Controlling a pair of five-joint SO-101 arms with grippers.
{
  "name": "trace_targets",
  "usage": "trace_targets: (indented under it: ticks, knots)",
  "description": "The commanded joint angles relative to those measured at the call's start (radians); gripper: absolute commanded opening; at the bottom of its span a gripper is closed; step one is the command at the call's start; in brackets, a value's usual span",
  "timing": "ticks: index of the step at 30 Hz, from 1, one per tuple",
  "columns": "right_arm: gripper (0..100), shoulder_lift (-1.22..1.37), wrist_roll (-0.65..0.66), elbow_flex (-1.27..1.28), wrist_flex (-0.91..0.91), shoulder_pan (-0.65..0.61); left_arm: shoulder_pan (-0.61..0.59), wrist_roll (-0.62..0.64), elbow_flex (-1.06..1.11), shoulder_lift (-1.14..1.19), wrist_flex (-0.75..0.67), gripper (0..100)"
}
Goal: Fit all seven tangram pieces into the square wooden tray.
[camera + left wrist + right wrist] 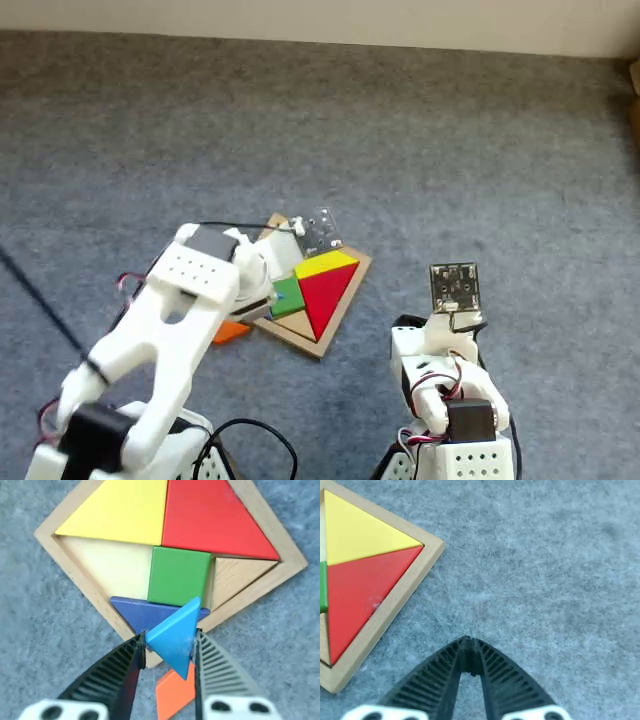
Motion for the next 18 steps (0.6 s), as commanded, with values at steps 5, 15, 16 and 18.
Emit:
trace_targets:
  ticks: [5, 15, 16, 18]
  knots:
    - [0.5, -0.01, -0.003, 0.117, 0.002, 0.012, -0.065, 0.051, -0.114, 0.062, -0.009, 26]
    - [0.5, -0.01, -0.003, 0.117, 0.002, 0.012, -0.147, 0.068, -0.035, 0.001, 0.031, 25]
    - [0.5, -0.01, -0.003, 0.117, 0.002, 0.012, -0.147, 0.083, -0.005, 0.001, 0.029, 26]
    - [0.5, -0.01, -0.003, 0.117, 0.002, 0.012, -0.147, 0.127, 0.045, 0.001, -0.018, 26]
